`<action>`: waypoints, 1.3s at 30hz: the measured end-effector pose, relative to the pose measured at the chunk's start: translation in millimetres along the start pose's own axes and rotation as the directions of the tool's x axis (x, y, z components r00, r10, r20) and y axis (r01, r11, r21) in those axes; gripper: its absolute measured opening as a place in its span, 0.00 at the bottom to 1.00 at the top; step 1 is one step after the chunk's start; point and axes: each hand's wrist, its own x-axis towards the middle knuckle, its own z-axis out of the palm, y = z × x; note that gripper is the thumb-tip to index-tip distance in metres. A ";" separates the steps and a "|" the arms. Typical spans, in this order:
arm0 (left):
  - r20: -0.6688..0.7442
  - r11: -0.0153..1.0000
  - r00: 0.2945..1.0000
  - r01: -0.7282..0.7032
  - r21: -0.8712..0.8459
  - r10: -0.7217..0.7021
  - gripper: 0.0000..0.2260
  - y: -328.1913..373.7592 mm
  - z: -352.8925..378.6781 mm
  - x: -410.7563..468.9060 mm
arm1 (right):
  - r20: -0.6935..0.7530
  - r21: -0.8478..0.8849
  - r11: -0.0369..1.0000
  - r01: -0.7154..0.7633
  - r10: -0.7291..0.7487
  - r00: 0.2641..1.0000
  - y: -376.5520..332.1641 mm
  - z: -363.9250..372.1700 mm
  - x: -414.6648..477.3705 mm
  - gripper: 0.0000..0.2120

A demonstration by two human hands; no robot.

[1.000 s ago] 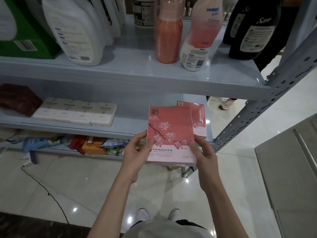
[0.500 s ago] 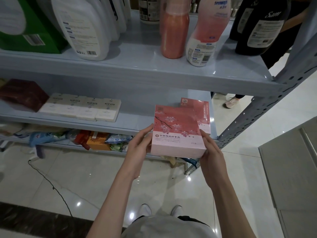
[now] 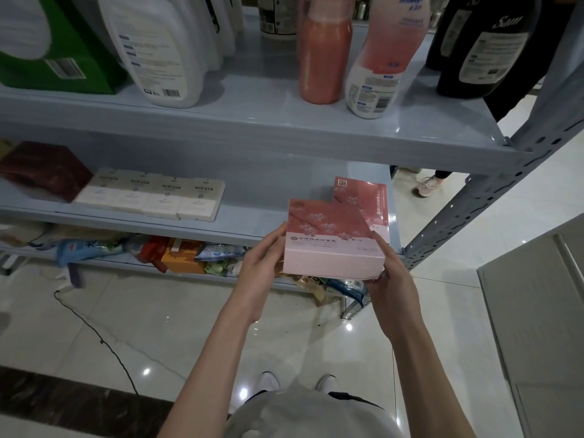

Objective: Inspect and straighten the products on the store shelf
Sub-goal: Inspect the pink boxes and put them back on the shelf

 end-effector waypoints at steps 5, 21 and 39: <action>-0.005 0.984 0.996 0.085 -0.155 -0.087 0.16 -6.3 -11.1 3.5 | -0.009 -0.101 0.994 0.051 -0.052 0.999 -4.5 7.6 -3.3 0.16; 0.079 0.974 0.994 0.091 -0.208 -0.076 0.24 2.1 -15.5 2.2 | 0.043 0.056 0.996 -0.076 0.073 0.996 17.8 -6.1 4.3 0.25; 0.227 0.988 0.971 0.108 -0.114 -0.080 0.22 -6.2 -1.6 -3.0 | 0.204 -0.445 0.889 0.106 -0.014 0.979 3.6 20.4 -9.3 0.21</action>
